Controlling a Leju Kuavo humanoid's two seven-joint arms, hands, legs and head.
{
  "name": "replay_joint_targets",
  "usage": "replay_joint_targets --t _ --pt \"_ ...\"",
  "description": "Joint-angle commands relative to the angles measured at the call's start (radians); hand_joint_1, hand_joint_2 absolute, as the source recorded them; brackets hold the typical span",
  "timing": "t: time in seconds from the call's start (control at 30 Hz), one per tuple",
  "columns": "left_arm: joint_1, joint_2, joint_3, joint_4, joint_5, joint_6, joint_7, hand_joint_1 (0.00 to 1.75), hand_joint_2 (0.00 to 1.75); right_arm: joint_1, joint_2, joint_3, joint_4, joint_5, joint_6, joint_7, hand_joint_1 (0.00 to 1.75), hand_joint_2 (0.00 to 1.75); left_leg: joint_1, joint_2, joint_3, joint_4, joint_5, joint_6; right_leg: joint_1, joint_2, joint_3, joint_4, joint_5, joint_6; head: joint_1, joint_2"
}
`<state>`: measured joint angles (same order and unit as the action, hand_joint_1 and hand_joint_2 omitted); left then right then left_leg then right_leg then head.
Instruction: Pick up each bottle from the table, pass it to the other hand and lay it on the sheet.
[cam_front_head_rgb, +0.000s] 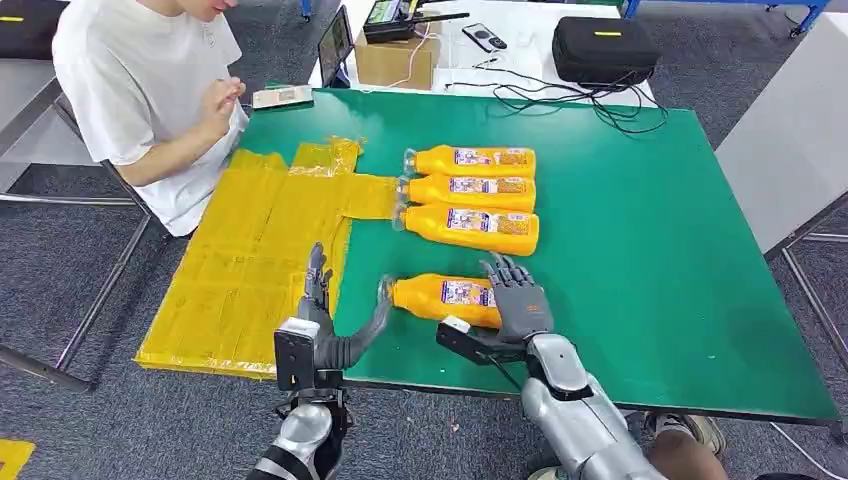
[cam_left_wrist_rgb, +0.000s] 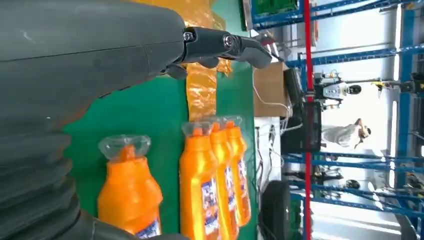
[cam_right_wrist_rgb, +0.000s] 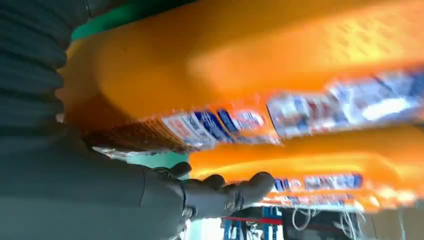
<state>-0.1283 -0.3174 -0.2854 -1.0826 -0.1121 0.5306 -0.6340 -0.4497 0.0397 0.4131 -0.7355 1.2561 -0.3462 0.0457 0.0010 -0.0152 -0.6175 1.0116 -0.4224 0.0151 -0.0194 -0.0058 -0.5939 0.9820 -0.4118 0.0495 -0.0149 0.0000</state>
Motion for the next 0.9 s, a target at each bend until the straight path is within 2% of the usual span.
replay_joint_targets --t 0.03,0.07,0.1,0.13,0.33,0.37,0.5,0.57,0.63,0.73,0.8,0.9 --pt "0.007 -0.005 0.07 -0.007 -0.02 -0.007 0.016 0.0 1.75 -0.076 -0.021 0.088 0.108 0.022 0.116 0.056 0.0 1.75 0.001 0.001 0.003 0.0 -0.001 -0.001 0.001 0.0 0.004 -0.001 -0.001 -0.002 0.0 0.0" --pt "0.007 -0.004 0.073 -0.007 -0.024 -0.009 0.019 0.0 1.75 -0.08 -0.023 0.097 0.111 0.023 0.139 0.059 0.02 1.75 0.001 0.001 0.004 0.0 -0.001 -0.001 0.001 0.001 0.004 -0.001 0.0 -0.002 0.0 0.0" --pt "0.006 -0.004 0.073 -0.006 -0.025 -0.01 0.019 0.0 1.75 -0.084 -0.024 0.102 0.115 0.024 0.15 0.059 1.68 1.75 0.001 0.002 0.005 0.0 -0.001 -0.001 0.001 0.001 0.005 -0.001 -0.001 -0.003 0.0 0.0" --pt "0.006 -0.004 0.076 -0.003 -0.025 -0.014 0.021 0.0 1.75 -0.096 -0.029 0.11 0.13 0.017 0.187 0.056 1.75 1.75 0.001 0.002 0.005 0.0 -0.001 -0.001 0.001 0.001 0.005 -0.001 0.0 -0.002 0.0 0.0" --pt "-0.031 -0.016 0.088 0.057 -0.013 -0.039 0.009 0.0 1.75 -0.181 -0.058 0.154 0.251 -0.037 0.344 0.005 1.75 1.75 0.001 0.002 0.007 0.0 -0.001 -0.001 0.002 0.001 0.008 -0.001 0.0 -0.003 0.0 0.0" --pt "-0.046 -0.018 0.089 0.077 -0.004 -0.047 0.004 0.0 1.75 -0.206 -0.068 0.173 0.292 -0.057 0.406 -0.025 1.75 1.75 0.002 0.001 0.007 0.001 -0.001 -0.001 0.002 0.0 0.008 0.0 0.0 -0.003 0.0 0.0" --pt "-0.068 -0.023 0.088 0.112 0.011 -0.052 -0.014 0.0 1.75 -0.231 -0.088 0.165 0.338 -0.108 0.442 -0.085 1.75 1.75 0.0 -0.002 0.009 0.0 0.001 0.001 0.001 -0.002 0.009 -0.002 0.001 -0.001 0.0 0.0" --pt "-0.072 -0.023 0.088 0.119 0.027 -0.056 -0.028 0.0 1.75 -0.232 -0.097 0.146 0.342 -0.162 0.443 -0.139 1.75 1.75 0.001 -0.003 0.011 -0.001 0.002 0.0 0.001 -0.004 0.011 -0.004 0.001 -0.002 0.0 0.0" --pt "-0.072 -0.021 0.088 0.119 0.028 -0.056 -0.029 0.0 1.75 -0.232 -0.099 0.146 0.343 -0.163 0.442 -0.14 1.75 1.75 0.001 -0.004 0.012 -0.001 0.001 0.001 0.001 -0.004 0.012 -0.003 0.001 -0.002 0.0 0.0" --pt "-0.061 -0.011 0.077 0.102 0.05 -0.061 -0.039 0.0 1.75 -0.202 -0.103 0.113 0.295 -0.285 0.398 -0.264 1.75 1.75 0.001 -0.003 0.014 -0.002 0.001 0.001 0.001 -0.003 0.015 -0.004 0.001 -0.001 0.0 0.0" --pt "-0.05 -0.003 0.067 0.077 0.066 -0.058 -0.047 0.0 1.75 -0.132 -0.089 0.032 0.19 -0.455 0.316 -0.392 1.75 1.75 0.001 -0.003 0.015 -0.001 0.001 0.001 0.001 -0.003 0.017 -0.004 0.001 -0.001 0.0 0.0" --pt "-0.038 -0.002 0.058 0.05 0.068 -0.044 -0.046 0.0 1.75 -0.069 -0.066 0.016 0.087 -0.517 0.247 -0.406 1.75 1.75 0.001 -0.001 0.015 -0.001 0.001 0.001 0.002 -0.001 0.017 -0.005 0.001 -0.001 0.0 0.0"
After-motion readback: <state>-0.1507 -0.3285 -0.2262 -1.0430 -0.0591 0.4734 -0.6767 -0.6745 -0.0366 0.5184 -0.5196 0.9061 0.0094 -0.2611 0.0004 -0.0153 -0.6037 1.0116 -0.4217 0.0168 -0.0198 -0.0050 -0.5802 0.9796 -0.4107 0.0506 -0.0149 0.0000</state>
